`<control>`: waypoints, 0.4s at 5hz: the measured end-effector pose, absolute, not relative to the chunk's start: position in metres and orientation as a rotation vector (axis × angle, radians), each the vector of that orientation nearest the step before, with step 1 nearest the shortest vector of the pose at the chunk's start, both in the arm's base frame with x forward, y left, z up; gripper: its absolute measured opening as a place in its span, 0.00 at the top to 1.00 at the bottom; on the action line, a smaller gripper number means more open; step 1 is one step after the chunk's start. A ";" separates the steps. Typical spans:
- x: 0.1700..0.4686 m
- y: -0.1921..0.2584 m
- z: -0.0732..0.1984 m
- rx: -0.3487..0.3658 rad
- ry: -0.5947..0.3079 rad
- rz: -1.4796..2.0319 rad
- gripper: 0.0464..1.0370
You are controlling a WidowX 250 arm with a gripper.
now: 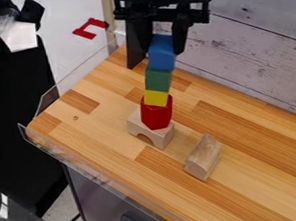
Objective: Put the blue cube on top of the green cube
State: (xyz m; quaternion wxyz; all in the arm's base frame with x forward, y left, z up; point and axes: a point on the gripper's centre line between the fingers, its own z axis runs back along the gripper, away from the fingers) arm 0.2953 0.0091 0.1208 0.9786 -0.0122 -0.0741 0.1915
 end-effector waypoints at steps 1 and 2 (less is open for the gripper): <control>0.298 0.010 0.118 -0.018 -0.135 0.392 0.50; 0.299 0.010 0.118 -0.019 -0.133 0.399 0.47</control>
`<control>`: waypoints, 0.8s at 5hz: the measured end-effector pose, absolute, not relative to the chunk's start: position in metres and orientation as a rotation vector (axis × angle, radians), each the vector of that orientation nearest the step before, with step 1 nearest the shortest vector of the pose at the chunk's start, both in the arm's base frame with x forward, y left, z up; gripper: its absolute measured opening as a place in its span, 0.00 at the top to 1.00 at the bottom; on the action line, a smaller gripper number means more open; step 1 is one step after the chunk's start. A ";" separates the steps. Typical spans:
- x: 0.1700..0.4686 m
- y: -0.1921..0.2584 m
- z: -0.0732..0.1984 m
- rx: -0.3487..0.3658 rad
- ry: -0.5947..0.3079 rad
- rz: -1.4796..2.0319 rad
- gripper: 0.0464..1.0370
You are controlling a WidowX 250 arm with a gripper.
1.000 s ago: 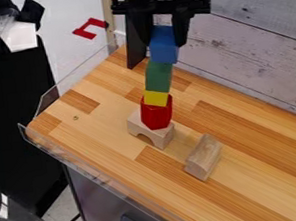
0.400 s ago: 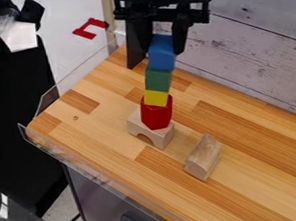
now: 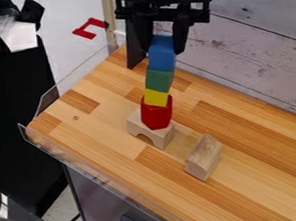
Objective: Put the blue cube on top of the green cube
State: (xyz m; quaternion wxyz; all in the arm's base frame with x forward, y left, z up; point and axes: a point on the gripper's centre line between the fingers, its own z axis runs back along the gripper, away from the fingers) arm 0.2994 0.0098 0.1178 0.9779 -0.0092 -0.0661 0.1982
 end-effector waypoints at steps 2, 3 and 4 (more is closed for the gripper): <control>0.301 0.005 0.114 -0.055 -0.132 0.416 0.03; 0.300 0.004 0.122 -0.068 -0.153 0.424 0.04; 0.295 0.001 0.142 -0.066 -0.198 0.418 0.04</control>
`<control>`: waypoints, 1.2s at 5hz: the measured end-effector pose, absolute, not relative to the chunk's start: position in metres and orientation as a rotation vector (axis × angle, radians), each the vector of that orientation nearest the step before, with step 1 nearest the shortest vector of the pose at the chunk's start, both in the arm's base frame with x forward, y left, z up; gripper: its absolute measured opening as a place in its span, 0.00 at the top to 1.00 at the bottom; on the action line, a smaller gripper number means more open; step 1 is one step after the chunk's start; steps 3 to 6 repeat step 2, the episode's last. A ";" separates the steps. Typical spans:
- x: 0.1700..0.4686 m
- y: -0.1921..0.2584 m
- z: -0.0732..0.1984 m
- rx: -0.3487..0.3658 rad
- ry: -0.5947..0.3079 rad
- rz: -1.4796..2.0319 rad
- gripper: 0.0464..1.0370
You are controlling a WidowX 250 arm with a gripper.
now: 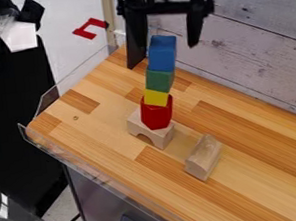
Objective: Put the blue cube on top of the green cube
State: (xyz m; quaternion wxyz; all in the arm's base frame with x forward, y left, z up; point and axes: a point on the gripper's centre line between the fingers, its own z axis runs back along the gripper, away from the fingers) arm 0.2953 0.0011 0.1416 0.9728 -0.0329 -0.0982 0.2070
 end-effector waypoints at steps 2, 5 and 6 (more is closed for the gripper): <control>0.294 -0.031 0.171 -0.008 -0.190 0.305 0.04; 0.294 -0.031 0.171 -0.008 -0.190 0.305 0.04; 0.294 -0.031 0.171 -0.008 -0.190 0.305 0.04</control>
